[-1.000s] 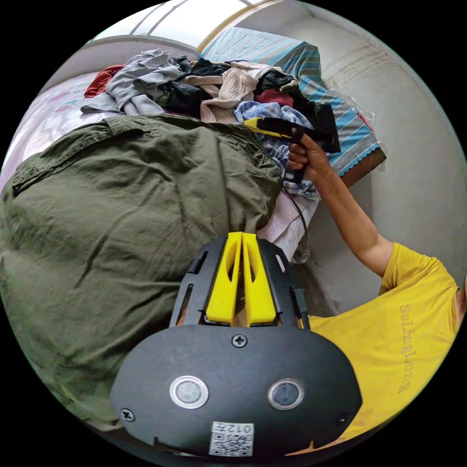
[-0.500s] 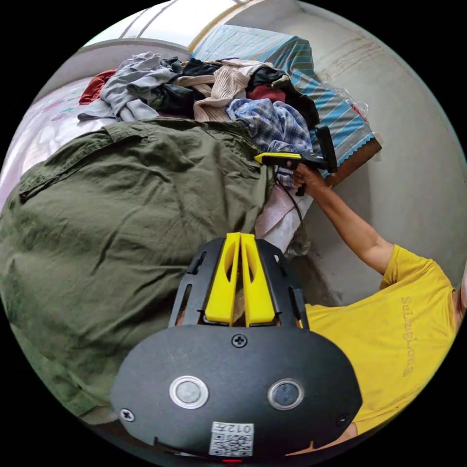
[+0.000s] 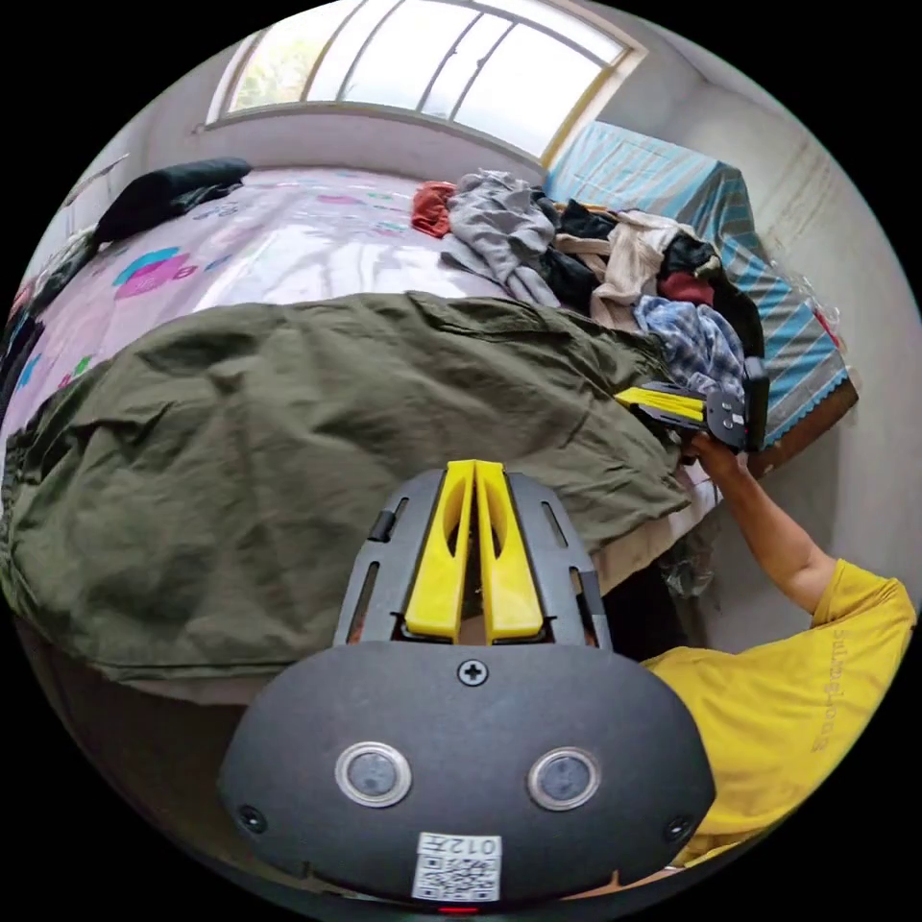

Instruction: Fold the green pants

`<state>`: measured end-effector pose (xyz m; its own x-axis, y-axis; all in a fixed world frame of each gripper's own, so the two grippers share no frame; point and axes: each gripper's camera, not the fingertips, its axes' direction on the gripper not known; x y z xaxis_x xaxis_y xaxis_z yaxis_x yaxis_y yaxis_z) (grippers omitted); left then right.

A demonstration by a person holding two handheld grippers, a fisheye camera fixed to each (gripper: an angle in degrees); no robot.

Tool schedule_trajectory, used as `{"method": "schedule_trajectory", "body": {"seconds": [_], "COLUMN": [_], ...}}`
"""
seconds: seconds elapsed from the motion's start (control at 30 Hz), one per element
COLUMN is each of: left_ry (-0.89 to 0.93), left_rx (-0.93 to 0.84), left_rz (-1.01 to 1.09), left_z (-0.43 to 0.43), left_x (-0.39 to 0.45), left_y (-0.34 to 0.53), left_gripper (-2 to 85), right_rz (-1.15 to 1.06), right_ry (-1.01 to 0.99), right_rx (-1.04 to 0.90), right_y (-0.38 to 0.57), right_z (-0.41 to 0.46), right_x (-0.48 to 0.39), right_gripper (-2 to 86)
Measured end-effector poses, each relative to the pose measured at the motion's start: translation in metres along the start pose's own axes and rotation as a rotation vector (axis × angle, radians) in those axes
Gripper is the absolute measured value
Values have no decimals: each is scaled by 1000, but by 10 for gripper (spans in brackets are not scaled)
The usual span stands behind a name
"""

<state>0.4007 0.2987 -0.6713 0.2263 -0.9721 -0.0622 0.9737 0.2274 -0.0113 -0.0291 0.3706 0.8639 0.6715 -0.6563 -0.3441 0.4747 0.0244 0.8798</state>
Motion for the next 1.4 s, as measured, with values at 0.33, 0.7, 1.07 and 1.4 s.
{"method": "schedule_trajectory", "body": {"seconds": [0.33,0.7,1.07,1.4], "left_ry": [-75,-399,-361,-468], "left_rx": [87,182,-169,180], "left_rz": [-184,-444,-53,-488], "left_z": [-108,-178,-95,-203], "left_x": [-168,-222,-198,-301], "left_y": [21,18,-75,2], "left_gripper": [-1,2,-1,7], "right_rz": [75,140,-261,-193], "right_ry": [-148,-140,-525,-538], "right_rx": [-1,-59,-1,-1], "right_y": [-14,-43,-317,-335], "right_z": [29,53,135,202], "right_x": [-7,-36,-233,-271], "right_gripper": [-1,0,1,0]}}
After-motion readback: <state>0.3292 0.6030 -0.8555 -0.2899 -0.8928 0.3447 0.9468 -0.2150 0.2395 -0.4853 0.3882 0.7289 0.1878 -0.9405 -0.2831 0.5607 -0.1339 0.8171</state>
